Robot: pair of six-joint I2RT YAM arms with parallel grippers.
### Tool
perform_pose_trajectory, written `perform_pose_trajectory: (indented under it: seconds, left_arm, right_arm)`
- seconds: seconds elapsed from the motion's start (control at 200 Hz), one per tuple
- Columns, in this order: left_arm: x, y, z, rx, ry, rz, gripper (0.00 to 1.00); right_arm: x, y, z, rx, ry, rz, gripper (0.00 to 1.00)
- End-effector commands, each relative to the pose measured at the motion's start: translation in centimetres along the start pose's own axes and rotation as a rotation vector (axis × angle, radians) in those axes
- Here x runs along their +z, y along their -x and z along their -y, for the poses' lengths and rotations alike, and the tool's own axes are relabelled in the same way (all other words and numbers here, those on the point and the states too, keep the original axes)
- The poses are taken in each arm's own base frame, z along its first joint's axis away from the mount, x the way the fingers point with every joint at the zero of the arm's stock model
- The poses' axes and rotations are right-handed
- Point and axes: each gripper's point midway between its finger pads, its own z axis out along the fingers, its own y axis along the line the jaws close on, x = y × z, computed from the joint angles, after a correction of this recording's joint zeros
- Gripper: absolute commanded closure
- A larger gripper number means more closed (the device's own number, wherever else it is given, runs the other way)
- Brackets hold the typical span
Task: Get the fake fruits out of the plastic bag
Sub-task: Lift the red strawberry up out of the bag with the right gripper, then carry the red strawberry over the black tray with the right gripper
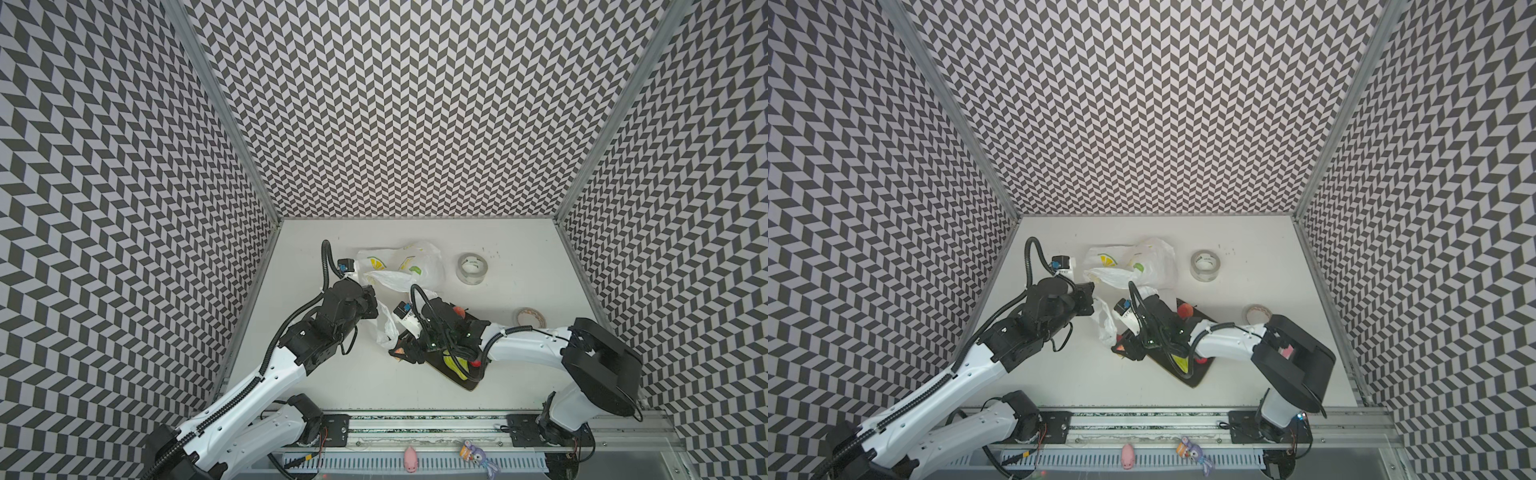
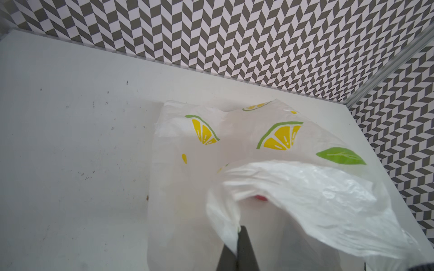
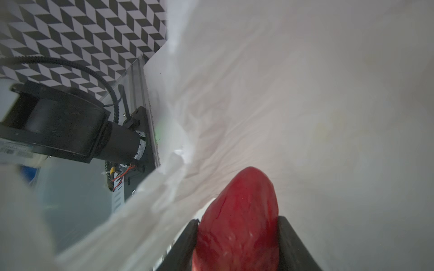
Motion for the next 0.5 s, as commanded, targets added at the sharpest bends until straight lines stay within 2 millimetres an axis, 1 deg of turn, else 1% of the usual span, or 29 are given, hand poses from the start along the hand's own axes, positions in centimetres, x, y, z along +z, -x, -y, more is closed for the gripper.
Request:
perform_pose_trajectory:
  seconds: [0.0, 0.08, 0.175, 0.36, 0.431, 0.496]
  left_arm:
    - [0.8, 0.7, 0.7, 0.028, -0.028, -0.001, 1.0]
    - [1.7, 0.6, 0.6, 0.026, -0.04, -0.014, 1.0]
    - [2.4, 0.9, 0.0, 0.01, -0.028, -0.007, 1.0]
    - [3.4, 1.0, -1.5, -0.011, 0.007, -0.003, 1.0]
    - [3.4, 1.1, -2.1, -0.021, 0.026, 0.002, 1.0]
    - [3.1, 1.2, -2.5, -0.029, 0.038, 0.008, 1.0]
  right_arm:
    - [0.7, 0.5, -2.8, -0.103, 0.101, -0.008, 0.62]
    - [0.8, 0.2, -3.8, -0.124, 0.136, -0.02, 0.63]
    - [0.4, 0.0, -4.7, -0.147, 0.165, -0.023, 0.64]
    - [0.0, -0.7, -4.7, -0.16, 0.162, -0.037, 0.64]
    - [-0.5, -0.2, -5.1, -0.159, 0.167, -0.024, 0.64]
    - [-1.8, 0.7, -5.8, -0.161, 0.166, 0.008, 0.64]
